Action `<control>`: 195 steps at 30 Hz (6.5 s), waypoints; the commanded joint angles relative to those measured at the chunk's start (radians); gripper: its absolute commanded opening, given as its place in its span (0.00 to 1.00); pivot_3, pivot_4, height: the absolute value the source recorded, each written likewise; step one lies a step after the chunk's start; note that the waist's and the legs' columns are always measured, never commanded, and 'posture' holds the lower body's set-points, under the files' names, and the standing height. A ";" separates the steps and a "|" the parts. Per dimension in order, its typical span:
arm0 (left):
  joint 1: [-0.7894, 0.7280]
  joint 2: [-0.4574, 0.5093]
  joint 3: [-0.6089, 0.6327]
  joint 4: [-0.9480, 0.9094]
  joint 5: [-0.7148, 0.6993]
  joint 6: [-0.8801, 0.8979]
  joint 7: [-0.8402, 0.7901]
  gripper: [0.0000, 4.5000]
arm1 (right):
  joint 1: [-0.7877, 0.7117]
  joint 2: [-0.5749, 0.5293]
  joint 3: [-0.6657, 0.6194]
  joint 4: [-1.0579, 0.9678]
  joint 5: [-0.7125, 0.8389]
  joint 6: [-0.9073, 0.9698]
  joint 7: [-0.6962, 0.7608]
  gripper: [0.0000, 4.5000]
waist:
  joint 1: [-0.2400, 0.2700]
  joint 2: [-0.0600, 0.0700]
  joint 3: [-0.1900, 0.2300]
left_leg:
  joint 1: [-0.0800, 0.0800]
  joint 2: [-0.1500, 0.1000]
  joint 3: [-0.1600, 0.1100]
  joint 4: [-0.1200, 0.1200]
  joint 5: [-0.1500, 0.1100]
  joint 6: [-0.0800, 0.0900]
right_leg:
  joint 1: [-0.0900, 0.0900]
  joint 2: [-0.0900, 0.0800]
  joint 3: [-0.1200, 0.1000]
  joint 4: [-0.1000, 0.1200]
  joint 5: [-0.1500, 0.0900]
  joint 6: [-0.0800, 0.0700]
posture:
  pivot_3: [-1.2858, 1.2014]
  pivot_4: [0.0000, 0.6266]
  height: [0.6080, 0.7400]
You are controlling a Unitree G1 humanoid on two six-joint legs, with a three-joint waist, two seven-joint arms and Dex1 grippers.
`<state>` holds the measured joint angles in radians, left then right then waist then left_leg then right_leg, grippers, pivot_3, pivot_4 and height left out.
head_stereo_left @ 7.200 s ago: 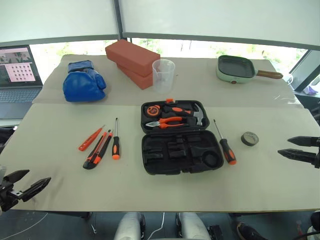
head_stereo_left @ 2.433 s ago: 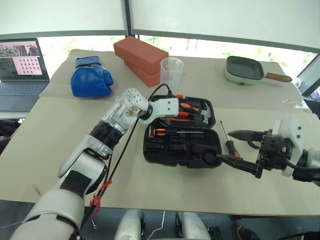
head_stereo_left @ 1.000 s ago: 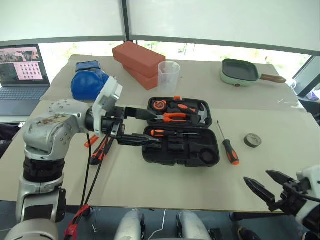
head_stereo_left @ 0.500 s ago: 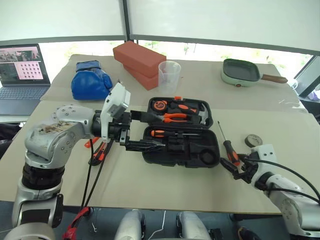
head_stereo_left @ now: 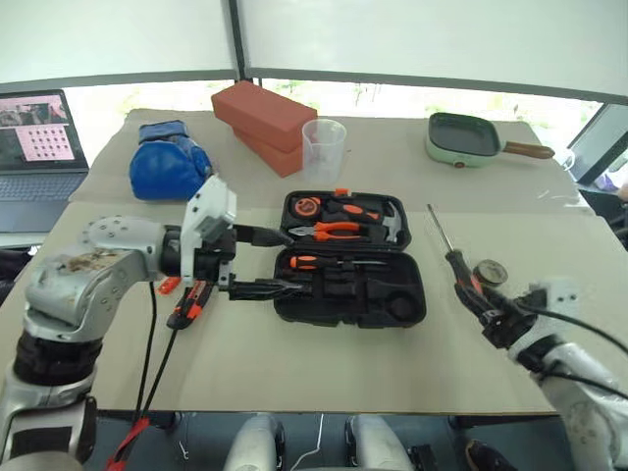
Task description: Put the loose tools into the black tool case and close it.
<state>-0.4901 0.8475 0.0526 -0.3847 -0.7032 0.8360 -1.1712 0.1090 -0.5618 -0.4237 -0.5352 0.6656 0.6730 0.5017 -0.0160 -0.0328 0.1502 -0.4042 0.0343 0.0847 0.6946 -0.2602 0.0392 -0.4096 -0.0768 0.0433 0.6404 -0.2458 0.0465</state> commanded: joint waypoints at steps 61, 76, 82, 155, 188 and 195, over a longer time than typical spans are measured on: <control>-0.019 0.044 -0.054 -0.030 0.035 -0.119 0.025 1.00 | -0.728 -0.044 0.580 0.767 -0.460 -0.456 0.702 0.22 | 0.006 -0.001 0.003 | -0.011 -0.002 0.002 0.001 0.001 -0.002 | -0.012 0.000 -0.001 0.003 0.000 -0.001 | 0.52 0.24 0.99; -0.031 0.039 -0.066 -0.017 0.045 -0.122 0.027 1.00 | -0.734 -0.028 0.715 0.839 -0.616 -0.483 0.687 0.01 | 0.002 -0.001 0.003 | -0.007 -0.001 0.001 0.001 0.001 -0.002 | -0.009 0.000 -0.001 0.004 0.000 -0.001 | 0.52 0.24 0.99; -0.029 0.028 -0.072 -0.012 0.053 -0.127 0.029 1.00 | -0.748 -0.043 0.741 0.779 -0.658 -0.458 0.694 0.01 | 0.001 -0.001 0.003 | -0.003 -0.001 0.002 0.001 0.002 -0.003 | -0.007 0.001 0.000 0.005 0.000 -0.001 | 0.52 0.24 0.99; -0.501 -0.014 -0.473 1.252 0.815 -0.288 -0.111 0.36 | -0.426 -0.272 0.250 -0.204 0.194 0.129 0.376 1.00 | 0.034 -0.002 0.006 | -0.014 -0.001 0.002 0.002 -0.001 -0.002 | -0.013 -0.003 -0.011 0.002 0.000 -0.003 | 0.52 0.24 0.99; -0.588 -0.352 -0.576 0.756 0.856 -0.483 -0.317 0.09 | -0.037 -0.362 0.068 -0.341 0.209 0.128 0.241 1.00 | 0.023 -0.006 0.007 | -0.020 -0.001 -0.003 0.013 -0.003 0.002 | -0.014 0.000 -0.007 0.002 0.002 0.002 | 0.52 0.24 0.99; -0.558 -0.362 -0.615 0.720 0.867 -0.401 -0.341 0.09 | -0.029 -0.358 0.061 -0.349 0.224 0.126 0.189 1.00 | 0.027 -0.006 0.007 | -0.021 -0.001 -0.003 0.014 -0.003 0.002 | -0.014 -0.001 -0.007 0.002 0.002 0.002 | 0.52 0.24 0.99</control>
<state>-1.0436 0.4901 -0.5530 0.3583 0.1490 0.4210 -1.5201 0.0837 -0.9204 -0.3317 -0.8555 0.8706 0.8060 0.7094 0.0106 -0.0384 0.1573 -0.4246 0.0330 0.0817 0.7087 -0.2630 0.0409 -0.4235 -0.0774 0.0360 0.6421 -0.2439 0.0482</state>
